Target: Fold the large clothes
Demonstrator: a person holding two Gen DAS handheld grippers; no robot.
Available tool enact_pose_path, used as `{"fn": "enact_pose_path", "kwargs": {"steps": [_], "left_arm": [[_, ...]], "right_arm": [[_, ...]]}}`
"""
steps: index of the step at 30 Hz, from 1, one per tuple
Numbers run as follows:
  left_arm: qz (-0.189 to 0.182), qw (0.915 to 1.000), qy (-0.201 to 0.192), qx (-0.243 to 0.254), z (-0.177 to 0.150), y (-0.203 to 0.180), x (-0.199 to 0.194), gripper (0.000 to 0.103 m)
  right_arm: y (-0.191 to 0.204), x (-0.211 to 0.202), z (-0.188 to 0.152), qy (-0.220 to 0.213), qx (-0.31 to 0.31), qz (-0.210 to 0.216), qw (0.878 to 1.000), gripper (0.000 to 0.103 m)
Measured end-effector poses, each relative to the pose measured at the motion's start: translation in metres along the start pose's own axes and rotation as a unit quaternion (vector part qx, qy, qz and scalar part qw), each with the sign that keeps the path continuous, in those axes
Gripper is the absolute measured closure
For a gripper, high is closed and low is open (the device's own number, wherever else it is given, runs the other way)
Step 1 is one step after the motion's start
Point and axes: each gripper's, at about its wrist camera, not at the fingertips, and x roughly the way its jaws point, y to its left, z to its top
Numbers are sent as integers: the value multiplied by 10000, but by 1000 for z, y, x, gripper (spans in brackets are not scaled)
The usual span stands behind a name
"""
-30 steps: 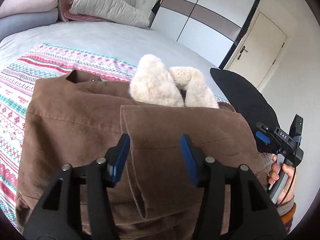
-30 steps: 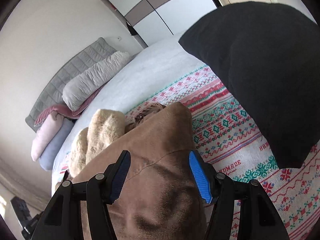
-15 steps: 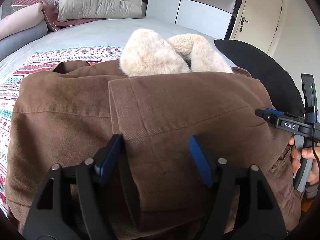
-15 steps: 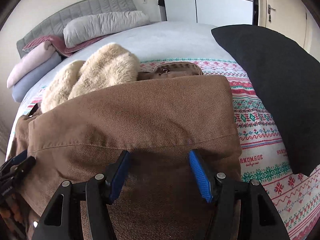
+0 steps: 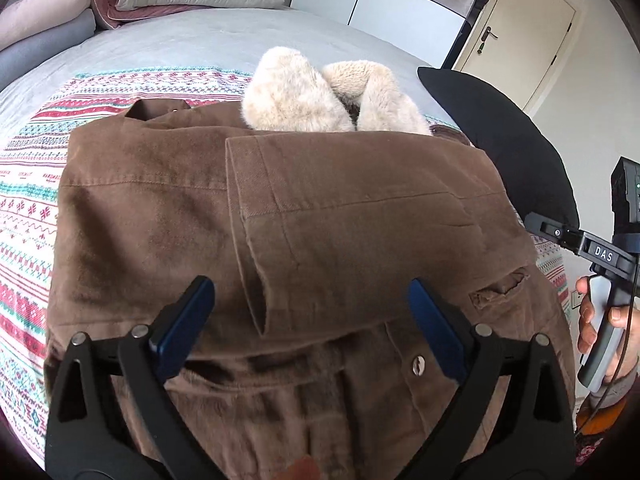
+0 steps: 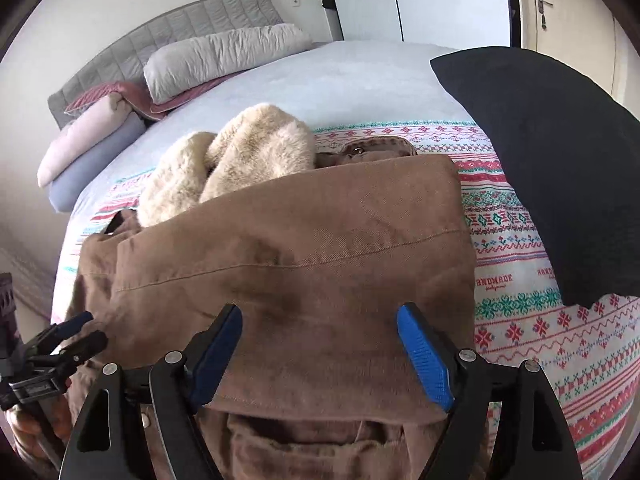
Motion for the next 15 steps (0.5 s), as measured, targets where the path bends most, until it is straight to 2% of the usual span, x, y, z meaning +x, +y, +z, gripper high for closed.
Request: {"fn": "enact_pose_path", "kwargs": {"steps": [4,9,15], "left_arm": [[69,10000,9,35,-26,1,-44,6],[276,9994,-95,188,-69,2,-90,6],[319,9991,-61,278,-125,3,-123,5]], "right_arm": [[4,-49,-25,55,-68,-236,9997,17],[8,-97,-67,56,-280,-81,9996,16],[2,-136,-115,-39,-213,-77,9997,16]]}}
